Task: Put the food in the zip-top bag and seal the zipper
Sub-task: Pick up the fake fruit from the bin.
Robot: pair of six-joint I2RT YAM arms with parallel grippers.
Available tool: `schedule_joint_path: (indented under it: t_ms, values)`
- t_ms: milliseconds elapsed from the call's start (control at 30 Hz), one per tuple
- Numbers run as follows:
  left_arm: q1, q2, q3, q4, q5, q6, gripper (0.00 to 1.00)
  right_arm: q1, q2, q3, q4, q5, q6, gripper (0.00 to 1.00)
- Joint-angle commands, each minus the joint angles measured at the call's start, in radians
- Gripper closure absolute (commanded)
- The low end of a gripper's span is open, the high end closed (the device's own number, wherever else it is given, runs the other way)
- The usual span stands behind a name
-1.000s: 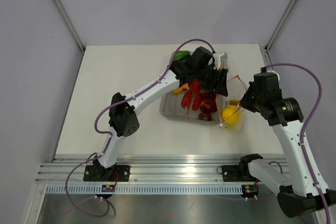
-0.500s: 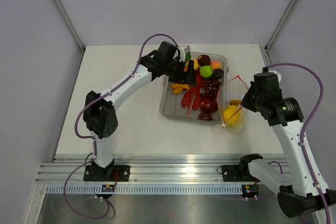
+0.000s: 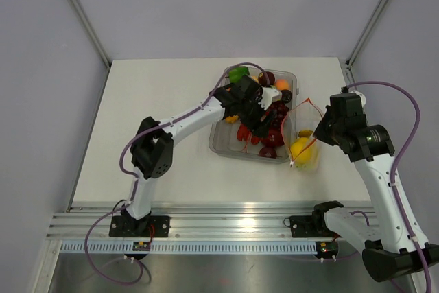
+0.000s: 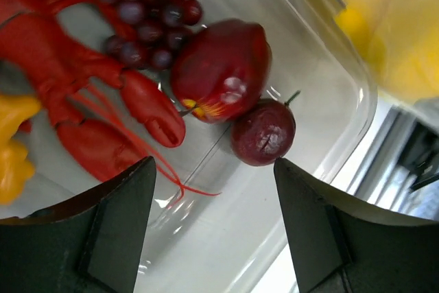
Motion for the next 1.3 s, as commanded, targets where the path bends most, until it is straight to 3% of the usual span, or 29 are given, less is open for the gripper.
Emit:
schedule_joint_path:
  t_ms: [0,200,500,833,1267]
  values:
    - [-0.056,0.027,0.058,0.0,-0.023,0.289,0.27,0.005,0.002,0.034,0.032,0.012,0.01,1.0]
    - [-0.067,0.031,0.007,0.083,0.019,0.441,0.26,0.005,0.007,0.037,0.022,0.017,0.005,1.0]
    - [-0.067,0.117,0.035,0.124,0.068,0.476,0.21,0.005,0.036,0.057,0.03,-0.002,-0.004,1.0]
    - [-0.068,0.131,-0.019,0.246,0.096,0.423,0.15,0.007,0.041,0.063,0.024,0.003,-0.005,1.0]
    - [-0.07,0.163,-0.056,0.312,0.05,0.366,0.23,0.005,0.031,0.062,0.016,0.003,0.002,1.0]
